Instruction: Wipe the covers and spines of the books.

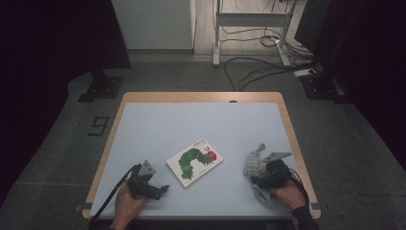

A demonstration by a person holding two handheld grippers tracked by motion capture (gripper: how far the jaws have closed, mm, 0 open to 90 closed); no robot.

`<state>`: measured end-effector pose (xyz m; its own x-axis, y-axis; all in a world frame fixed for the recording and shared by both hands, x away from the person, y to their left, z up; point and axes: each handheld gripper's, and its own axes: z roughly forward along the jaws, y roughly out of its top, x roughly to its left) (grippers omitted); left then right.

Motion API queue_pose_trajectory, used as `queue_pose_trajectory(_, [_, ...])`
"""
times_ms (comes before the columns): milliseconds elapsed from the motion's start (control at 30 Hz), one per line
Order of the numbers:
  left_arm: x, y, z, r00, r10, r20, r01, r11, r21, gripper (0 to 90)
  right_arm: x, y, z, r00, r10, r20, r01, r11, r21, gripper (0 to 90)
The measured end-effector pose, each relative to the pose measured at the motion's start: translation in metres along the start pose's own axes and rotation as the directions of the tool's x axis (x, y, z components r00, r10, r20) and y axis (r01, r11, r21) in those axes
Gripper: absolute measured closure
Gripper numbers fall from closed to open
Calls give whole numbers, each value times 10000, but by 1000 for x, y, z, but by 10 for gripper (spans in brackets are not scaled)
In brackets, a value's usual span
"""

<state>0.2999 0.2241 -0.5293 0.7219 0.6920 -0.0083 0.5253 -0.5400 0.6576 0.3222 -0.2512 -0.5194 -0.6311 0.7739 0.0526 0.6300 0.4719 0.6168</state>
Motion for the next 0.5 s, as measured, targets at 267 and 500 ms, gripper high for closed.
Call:
queue_pose_trajectory(267, [0,0,0,10000,-4,2,4,10000,-4,0,-1,0,-8,9999,-41,111,41,10000,13,554])
queue_pose_trajectory(500, [0,0,0,10000,-7,4,7,10000,-6,0,-1,0,-12,9999,121,-24,-122,9998,-145,616])
